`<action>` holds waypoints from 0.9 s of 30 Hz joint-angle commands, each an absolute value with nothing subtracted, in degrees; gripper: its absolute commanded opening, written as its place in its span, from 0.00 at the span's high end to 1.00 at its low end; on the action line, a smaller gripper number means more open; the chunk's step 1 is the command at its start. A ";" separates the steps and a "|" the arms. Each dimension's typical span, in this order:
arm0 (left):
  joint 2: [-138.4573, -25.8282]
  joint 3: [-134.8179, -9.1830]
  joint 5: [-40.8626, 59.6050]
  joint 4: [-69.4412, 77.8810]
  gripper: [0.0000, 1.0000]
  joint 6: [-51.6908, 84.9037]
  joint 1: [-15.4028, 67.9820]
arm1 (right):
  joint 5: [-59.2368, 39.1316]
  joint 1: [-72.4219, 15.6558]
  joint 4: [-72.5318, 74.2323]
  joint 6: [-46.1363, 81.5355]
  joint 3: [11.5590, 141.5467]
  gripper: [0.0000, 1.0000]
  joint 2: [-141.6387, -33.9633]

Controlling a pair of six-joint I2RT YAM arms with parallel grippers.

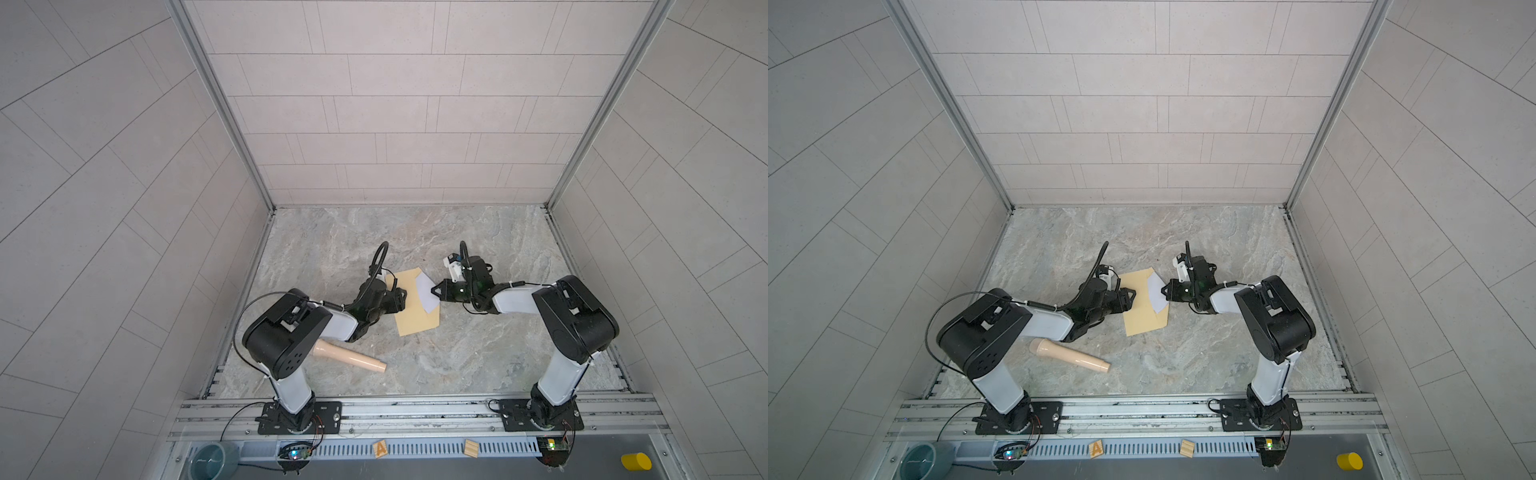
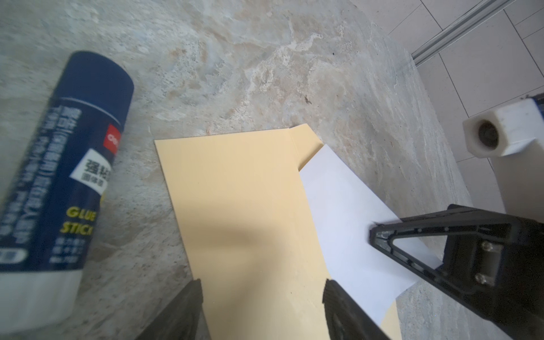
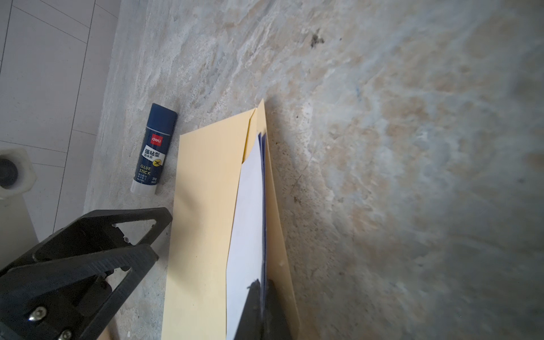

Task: Place the letter into the envelope and seal it
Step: 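Slide the letter into the envelope opening with the right gripper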

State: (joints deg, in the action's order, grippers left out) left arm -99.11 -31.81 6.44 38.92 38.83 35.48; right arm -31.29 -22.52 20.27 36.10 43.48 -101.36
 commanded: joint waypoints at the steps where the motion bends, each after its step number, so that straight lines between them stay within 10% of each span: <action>1: -100.88 -31.95 7.53 37.43 0.29 39.57 35.26 | -28.85 -23.50 23.61 37.60 42.65 1.00 -101.21; 27: -101.33 -31.55 8.02 38.84 0.29 41.15 35.36 | -18.35 -29.79 27.77 47.70 39.90 1.00 -101.45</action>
